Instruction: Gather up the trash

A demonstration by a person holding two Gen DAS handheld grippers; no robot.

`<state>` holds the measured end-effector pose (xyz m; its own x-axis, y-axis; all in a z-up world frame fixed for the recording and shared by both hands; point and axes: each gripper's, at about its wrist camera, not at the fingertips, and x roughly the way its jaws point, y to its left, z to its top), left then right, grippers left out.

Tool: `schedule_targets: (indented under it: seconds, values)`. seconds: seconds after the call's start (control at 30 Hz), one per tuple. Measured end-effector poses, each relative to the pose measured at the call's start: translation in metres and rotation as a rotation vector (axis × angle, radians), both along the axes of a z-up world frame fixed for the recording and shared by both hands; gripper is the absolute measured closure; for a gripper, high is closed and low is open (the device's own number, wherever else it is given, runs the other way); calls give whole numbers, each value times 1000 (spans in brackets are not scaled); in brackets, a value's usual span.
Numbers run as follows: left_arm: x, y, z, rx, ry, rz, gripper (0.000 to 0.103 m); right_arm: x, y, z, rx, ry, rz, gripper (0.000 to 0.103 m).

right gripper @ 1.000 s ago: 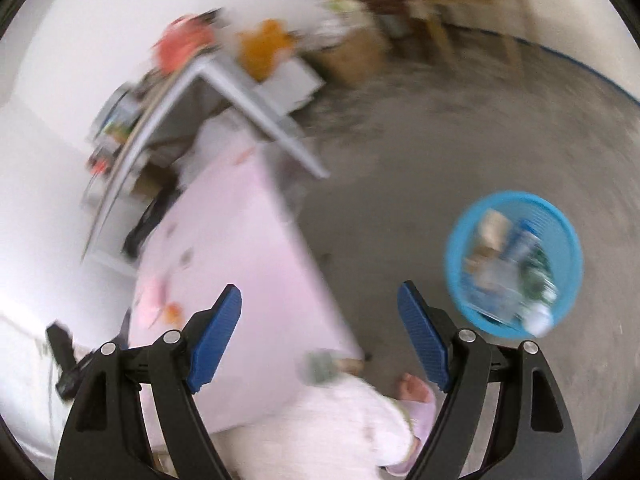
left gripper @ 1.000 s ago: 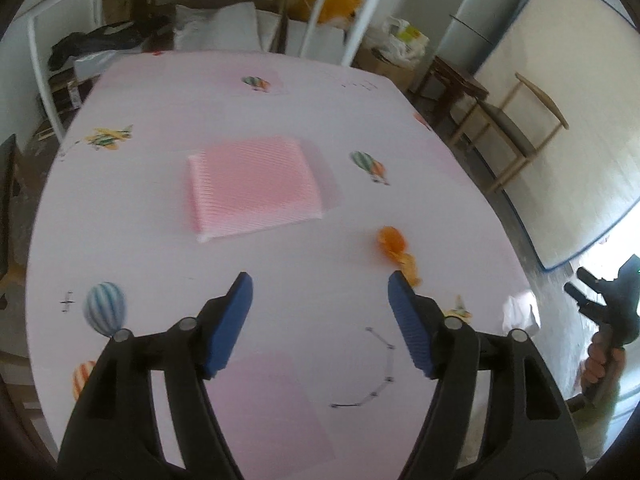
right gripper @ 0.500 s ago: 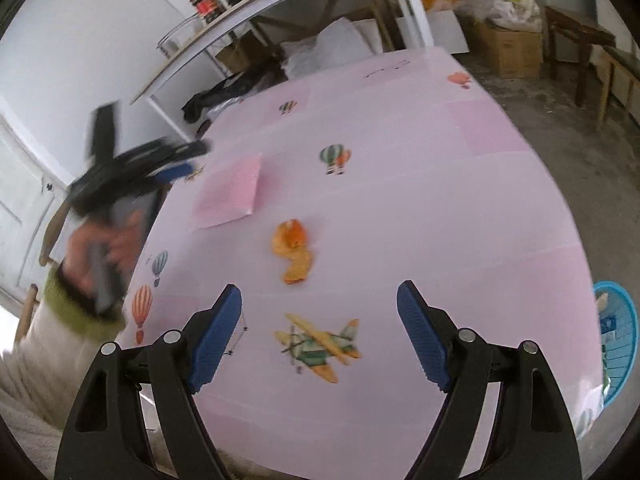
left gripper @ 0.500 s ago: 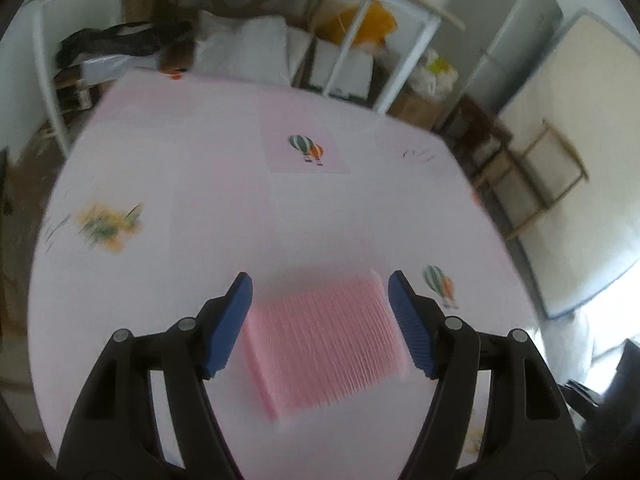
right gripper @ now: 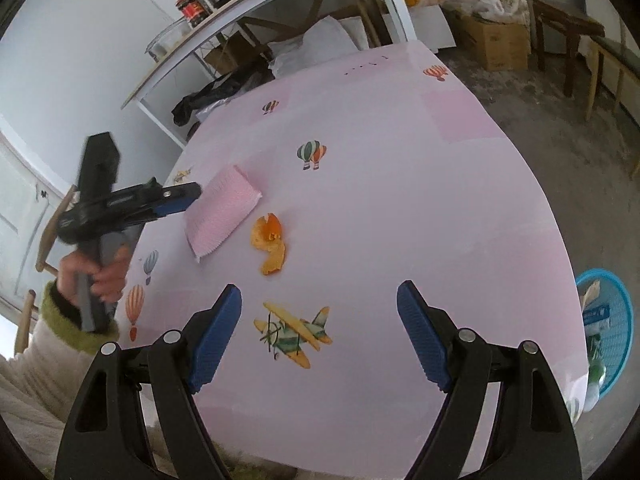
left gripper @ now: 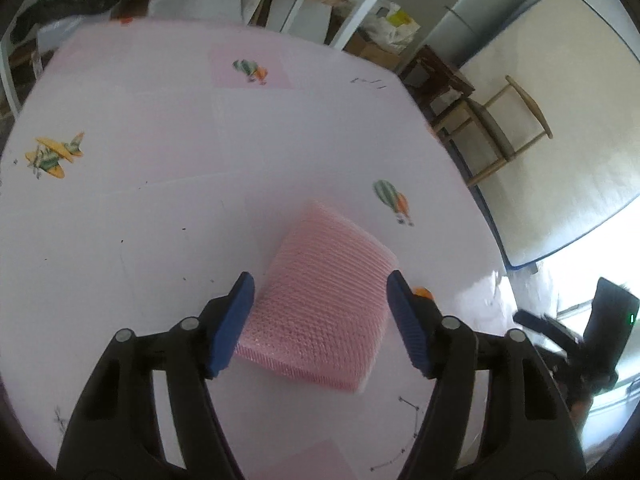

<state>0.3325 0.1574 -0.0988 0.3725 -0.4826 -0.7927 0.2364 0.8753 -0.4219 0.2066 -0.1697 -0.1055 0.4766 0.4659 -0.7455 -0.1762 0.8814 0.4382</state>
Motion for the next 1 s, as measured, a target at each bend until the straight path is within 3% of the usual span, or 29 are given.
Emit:
schedule_targets:
  seconds: [0.1,0.2,0.47,0.57,0.73,1.0]
  values:
    - [-8,-17,6,58,-52,-46,27,10,13,0,-33,-24,27,25]
    - [-15,-30,8,129,-86,-62,27,20,28,-1,-67,-40,60,36]
    - [-13,-30,6,149,-81,-36,27,45,84,-19,-212,-63,175,55]
    - [-16,-27,5,147,-83,-29,24,47,97,-27,-249,-52,209,67]
    - [-18,-32,3,168,-92,-36,20,45,95,-27,-280,-48,176,92]
    - [-23,-60,0,311,-147,-91,19,35,60,-31,-217,15,67,96]
